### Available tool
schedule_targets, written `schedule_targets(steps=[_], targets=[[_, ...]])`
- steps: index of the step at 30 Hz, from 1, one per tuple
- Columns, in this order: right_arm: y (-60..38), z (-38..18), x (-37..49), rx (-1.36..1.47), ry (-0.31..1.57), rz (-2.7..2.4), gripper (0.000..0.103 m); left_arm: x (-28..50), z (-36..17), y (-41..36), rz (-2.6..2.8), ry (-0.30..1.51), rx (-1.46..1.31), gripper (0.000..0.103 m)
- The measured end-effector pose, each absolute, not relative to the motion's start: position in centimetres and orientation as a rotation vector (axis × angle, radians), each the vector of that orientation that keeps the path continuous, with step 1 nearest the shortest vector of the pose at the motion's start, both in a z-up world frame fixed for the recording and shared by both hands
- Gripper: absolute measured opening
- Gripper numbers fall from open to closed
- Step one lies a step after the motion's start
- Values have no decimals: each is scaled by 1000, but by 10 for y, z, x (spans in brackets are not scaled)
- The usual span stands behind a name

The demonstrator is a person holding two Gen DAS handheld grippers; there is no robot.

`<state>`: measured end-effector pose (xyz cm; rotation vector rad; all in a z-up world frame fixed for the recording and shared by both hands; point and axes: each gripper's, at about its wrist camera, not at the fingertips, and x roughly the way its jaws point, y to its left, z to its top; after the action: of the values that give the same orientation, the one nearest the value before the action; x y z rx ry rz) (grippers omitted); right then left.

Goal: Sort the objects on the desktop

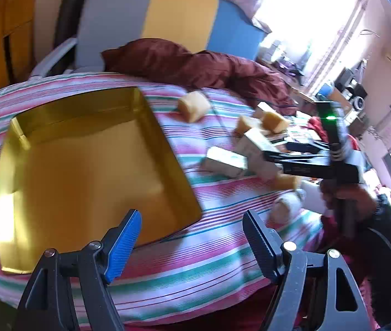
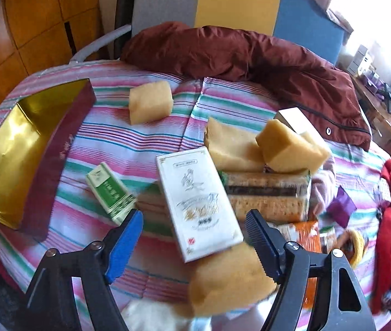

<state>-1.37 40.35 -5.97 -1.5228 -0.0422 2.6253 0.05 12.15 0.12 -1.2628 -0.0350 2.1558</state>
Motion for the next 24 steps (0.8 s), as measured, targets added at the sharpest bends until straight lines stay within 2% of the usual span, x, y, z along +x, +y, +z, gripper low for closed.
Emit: schedule_targets(steps=[6, 8, 9, 13, 16, 24], targets=[[414, -76, -27, -1594, -17, 2624, 76, -16, 5, 152, 2033, -108, -1306, 77], [415, -83, -29, -1636, -22, 2610, 70, -22, 3, 165, 1976, -147, -1330, 77], [415, -84, -29, -1645, -36, 2600, 61, -24, 2, 170, 1958, -164, -1340, 77], [413, -82, -29, -1663, -27, 2634, 54, -36, -4, 192, 1895, -229, -1404, 77], [414, -73, -27, -1629, -8, 2673, 53, -45, -8, 208, 1878, -243, -1452, 78], [439, -34, -15, -1388, 181, 2761, 53, -76, -44, 236, 1831, -366, -1672, 76]])
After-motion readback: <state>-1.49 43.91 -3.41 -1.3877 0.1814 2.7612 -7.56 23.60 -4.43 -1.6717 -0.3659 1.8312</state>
